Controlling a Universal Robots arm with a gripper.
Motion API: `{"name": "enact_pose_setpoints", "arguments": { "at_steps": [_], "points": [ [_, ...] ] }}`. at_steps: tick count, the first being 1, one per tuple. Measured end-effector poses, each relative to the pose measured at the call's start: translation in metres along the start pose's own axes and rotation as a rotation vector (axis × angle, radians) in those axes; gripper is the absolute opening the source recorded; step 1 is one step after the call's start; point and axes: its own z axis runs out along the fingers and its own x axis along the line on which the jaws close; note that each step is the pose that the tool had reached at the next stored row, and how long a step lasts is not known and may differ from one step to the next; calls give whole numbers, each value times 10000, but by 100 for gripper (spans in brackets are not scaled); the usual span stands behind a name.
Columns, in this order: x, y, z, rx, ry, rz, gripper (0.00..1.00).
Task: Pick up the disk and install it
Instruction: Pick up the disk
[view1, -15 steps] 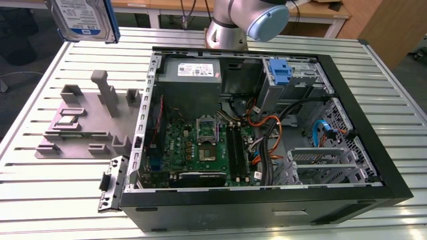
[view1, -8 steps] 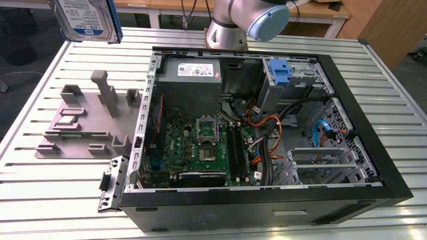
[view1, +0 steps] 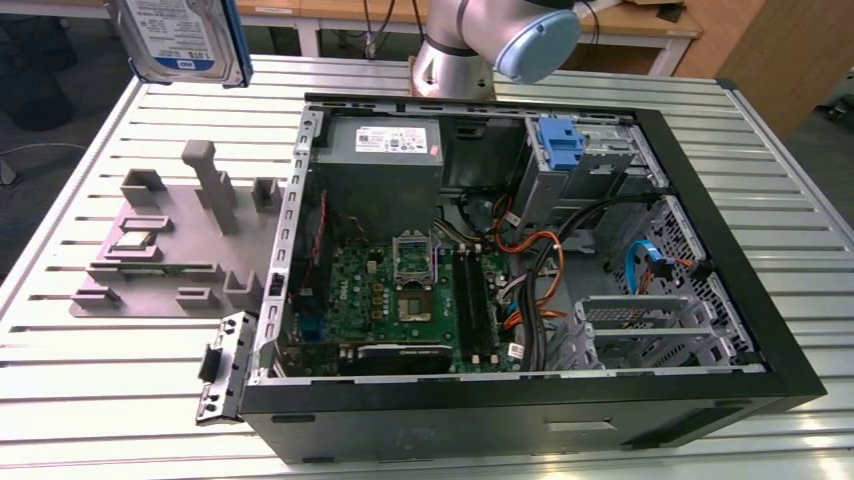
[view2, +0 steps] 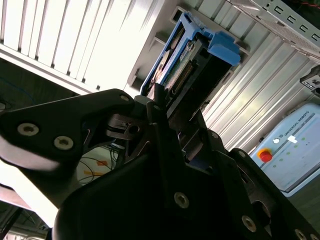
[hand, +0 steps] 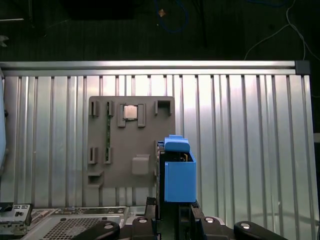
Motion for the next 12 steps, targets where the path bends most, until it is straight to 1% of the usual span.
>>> {"name": "enact_pose_setpoints", "arguments": {
  "at_steps": [12],
  "points": [
    [-3,-111,-6,0,0,0,35]
  ]
}}
